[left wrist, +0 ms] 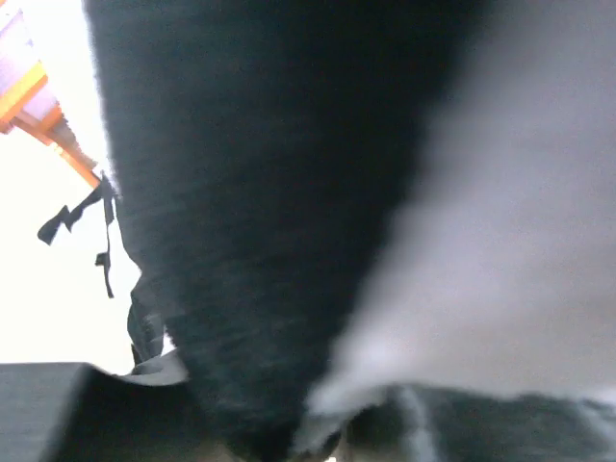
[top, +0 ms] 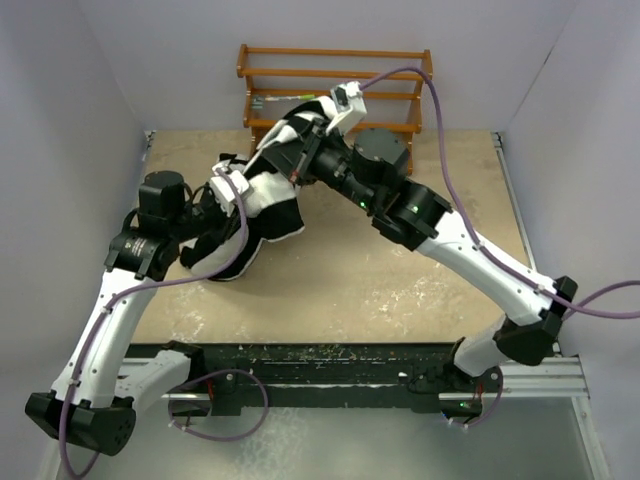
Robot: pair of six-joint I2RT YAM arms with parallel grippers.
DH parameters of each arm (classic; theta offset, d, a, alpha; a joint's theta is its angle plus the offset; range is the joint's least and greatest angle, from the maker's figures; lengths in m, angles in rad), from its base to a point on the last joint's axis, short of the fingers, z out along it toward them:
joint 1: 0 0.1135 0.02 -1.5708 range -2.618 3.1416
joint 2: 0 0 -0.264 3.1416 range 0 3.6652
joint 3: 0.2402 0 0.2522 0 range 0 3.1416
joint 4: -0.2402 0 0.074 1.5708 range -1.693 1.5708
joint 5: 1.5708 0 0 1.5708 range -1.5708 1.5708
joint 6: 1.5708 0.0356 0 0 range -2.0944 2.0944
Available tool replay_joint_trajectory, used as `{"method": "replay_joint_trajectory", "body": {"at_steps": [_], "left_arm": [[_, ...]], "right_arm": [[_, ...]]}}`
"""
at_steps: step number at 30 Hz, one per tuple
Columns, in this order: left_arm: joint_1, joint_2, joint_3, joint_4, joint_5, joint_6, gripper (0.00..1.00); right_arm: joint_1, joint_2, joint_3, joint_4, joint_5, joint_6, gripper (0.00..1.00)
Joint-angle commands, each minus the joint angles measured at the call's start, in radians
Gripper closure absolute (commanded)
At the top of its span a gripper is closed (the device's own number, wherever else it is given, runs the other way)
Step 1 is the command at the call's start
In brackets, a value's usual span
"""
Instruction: Remove the pillowcase from the pillow
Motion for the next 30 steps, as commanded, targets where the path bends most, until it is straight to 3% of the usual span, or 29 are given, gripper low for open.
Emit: {"method": "replay_joint_trajectory", "body": {"at_steps": [1, 2, 3, 6, 10, 14, 16, 23, 25, 30], "left_arm": [[0.067, 0.039, -0.054, 0.087, -0.036, -0.059, 0.87], [0.084, 0.044, -0.05, 0.106, -0.029, -0.069, 0.97], [0.095, 0.047, -0.039, 0.12, -0.021, -0.072, 1.0], [0.099, 0.069, 0.032, 0.094, 0.027, -0.028, 1.0], [0.094, 0.128, 0.219, -0.072, 0.117, 0.087, 1.0], [0.073, 0.165, 0.32, -0.21, 0.158, 0.2, 1.0], [0.053, 0.175, 0.351, -0.256, 0.169, 0.228, 1.0], [0.045, 0.231, 0.473, -0.405, 0.217, 0.293, 1.0], [0.045, 0.233, 0.476, -0.417, 0.21, 0.306, 1.0], [0.042, 0.218, 0.452, -0.427, 0.217, 0.335, 1.0]], "right_arm": [[0.003, -0.218, -0.112, 0.086, 0.101, -0.019, 1.0], [-0.006, -0.252, -0.151, 0.066, 0.119, -0.034, 0.98], [-0.024, -0.288, -0.186, 0.043, 0.125, -0.052, 0.88], [-0.133, -0.375, -0.262, -0.064, 0.039, -0.148, 0.33], [-0.158, -0.478, -0.298, -0.196, 0.058, -0.441, 0.01], [-0.126, -0.611, -0.464, -0.051, -0.091, -0.705, 0.0], [-0.078, -0.593, -0.489, -0.038, -0.129, -0.828, 0.0], [0.151, -0.451, -0.498, 0.027, 0.067, -1.282, 0.0], [0.179, -0.429, -0.462, 0.051, 0.075, -1.37, 0.0], [0.213, -0.322, -0.319, -0.082, 0.034, -1.502, 0.0]]}}
